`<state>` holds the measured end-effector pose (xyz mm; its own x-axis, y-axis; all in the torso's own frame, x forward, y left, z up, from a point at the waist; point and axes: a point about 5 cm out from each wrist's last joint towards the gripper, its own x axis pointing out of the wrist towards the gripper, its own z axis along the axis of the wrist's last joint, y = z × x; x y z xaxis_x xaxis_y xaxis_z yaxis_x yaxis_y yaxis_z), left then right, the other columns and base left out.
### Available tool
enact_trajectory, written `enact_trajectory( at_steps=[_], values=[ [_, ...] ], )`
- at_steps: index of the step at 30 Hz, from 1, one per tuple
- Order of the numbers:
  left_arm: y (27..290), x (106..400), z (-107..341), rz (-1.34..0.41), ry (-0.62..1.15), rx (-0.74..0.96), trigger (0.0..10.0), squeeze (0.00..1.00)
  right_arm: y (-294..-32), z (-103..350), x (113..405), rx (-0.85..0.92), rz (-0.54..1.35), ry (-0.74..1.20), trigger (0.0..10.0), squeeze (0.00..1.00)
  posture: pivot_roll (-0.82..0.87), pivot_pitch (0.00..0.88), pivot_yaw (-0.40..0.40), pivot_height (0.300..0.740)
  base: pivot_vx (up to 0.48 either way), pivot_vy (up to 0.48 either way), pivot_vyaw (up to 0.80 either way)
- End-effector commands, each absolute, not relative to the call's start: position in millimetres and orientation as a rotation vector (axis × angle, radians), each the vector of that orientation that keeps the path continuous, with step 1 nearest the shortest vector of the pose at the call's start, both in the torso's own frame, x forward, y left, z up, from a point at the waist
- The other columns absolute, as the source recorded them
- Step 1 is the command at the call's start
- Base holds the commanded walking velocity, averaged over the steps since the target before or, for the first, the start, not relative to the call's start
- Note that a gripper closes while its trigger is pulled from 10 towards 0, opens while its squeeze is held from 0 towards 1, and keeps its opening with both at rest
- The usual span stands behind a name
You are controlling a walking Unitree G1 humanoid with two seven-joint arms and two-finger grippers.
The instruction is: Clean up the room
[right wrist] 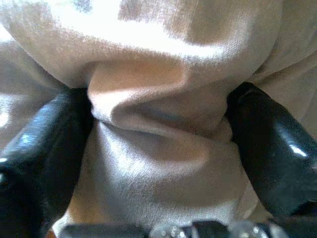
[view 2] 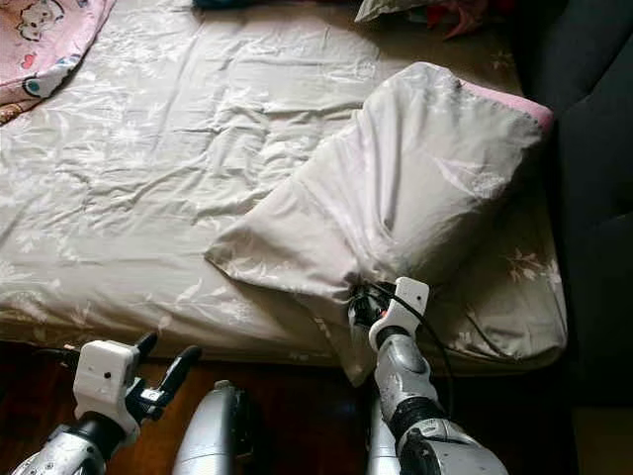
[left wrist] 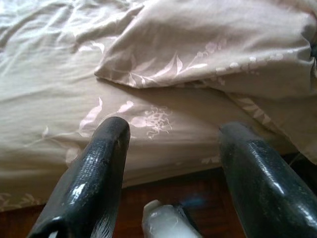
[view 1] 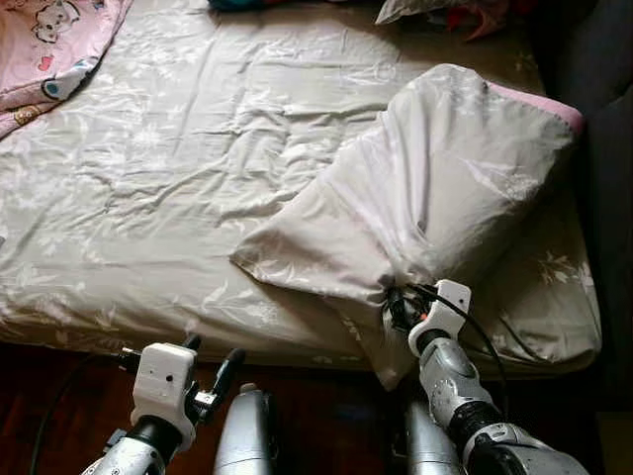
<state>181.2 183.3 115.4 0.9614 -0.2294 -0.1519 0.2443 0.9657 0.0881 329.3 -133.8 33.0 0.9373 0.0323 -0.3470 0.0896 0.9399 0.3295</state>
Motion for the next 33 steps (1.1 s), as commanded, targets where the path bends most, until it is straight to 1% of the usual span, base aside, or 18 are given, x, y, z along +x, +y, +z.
enact_trajectory(
  at_steps=[1,19,33],
  values=[
    [184.7,175.8,116.3,-0.232,0.157,0.104,10.0,0.00,-117.0,16.5,316.3,0.338,0.024,0.446,0.0,0.00,0.18,0.421,0.123,0.650,0.000,0.000,0.00],
    [180.0,178.2,114.1,-0.233,0.167,0.089,10.0,0.00,-115.8,11.0,311.3,0.304,0.045,0.466,0.0,0.00,0.16,0.418,0.110,0.650,0.000,0.000,0.00],
    [177.5,179.3,111.5,-0.230,0.165,0.078,10.0,0.00,-113.6,5.4,306.0,0.319,0.033,0.489,0.0,0.00,0.15,0.413,0.103,0.650,0.000,0.000,0.00]
  ],
)
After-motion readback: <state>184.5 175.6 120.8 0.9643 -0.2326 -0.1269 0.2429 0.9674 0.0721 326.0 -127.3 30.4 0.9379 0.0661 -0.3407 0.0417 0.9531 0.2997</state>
